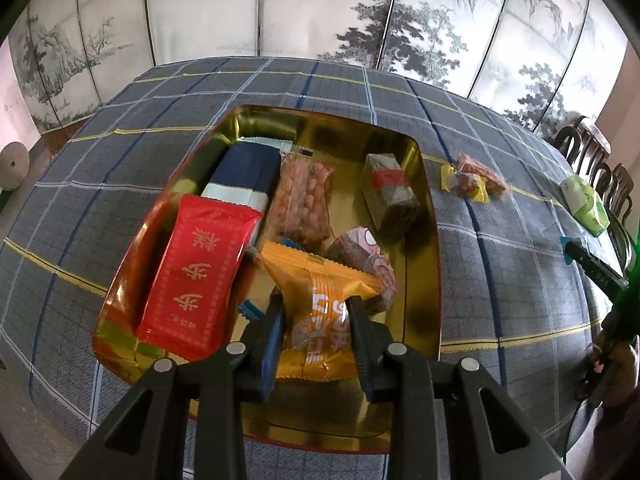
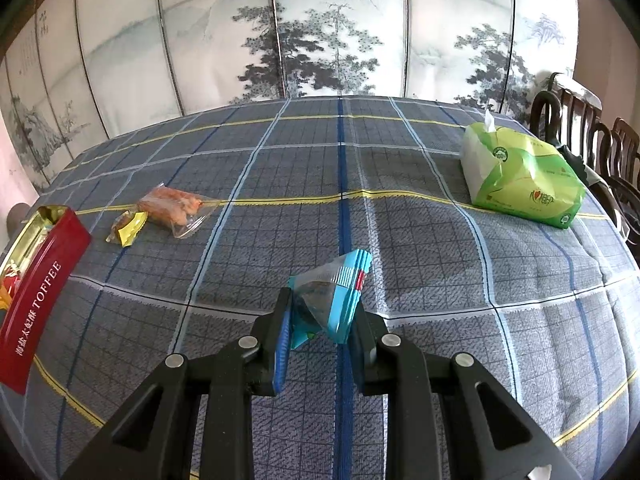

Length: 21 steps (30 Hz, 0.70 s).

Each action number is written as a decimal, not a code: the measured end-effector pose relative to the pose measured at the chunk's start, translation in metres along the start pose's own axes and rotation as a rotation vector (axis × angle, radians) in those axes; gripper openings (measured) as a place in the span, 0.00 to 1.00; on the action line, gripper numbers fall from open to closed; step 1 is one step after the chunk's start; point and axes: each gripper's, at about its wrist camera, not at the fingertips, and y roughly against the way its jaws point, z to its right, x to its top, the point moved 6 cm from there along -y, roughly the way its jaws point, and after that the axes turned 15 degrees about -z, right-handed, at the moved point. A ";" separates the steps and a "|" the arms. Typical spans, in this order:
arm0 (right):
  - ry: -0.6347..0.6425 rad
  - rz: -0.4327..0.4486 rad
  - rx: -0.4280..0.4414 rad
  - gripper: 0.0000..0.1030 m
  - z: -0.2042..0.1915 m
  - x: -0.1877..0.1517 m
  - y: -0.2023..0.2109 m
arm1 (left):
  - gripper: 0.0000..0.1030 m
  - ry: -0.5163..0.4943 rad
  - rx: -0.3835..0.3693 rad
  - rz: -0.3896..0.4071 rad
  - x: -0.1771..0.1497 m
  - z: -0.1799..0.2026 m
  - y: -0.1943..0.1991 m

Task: Organize snacks
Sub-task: 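Carry the orange packet into the gold tin and open the left gripper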

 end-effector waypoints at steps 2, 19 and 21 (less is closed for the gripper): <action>0.001 0.000 -0.002 0.22 0.000 0.000 0.000 | 0.32 -0.004 0.008 0.005 0.000 0.000 0.000; 0.007 -0.008 -0.012 0.22 0.000 0.000 -0.002 | 0.32 -0.007 0.072 0.027 -0.004 -0.003 -0.004; 0.008 -0.008 -0.012 0.22 -0.001 0.000 -0.002 | 0.33 -0.005 0.078 0.030 -0.004 -0.004 -0.003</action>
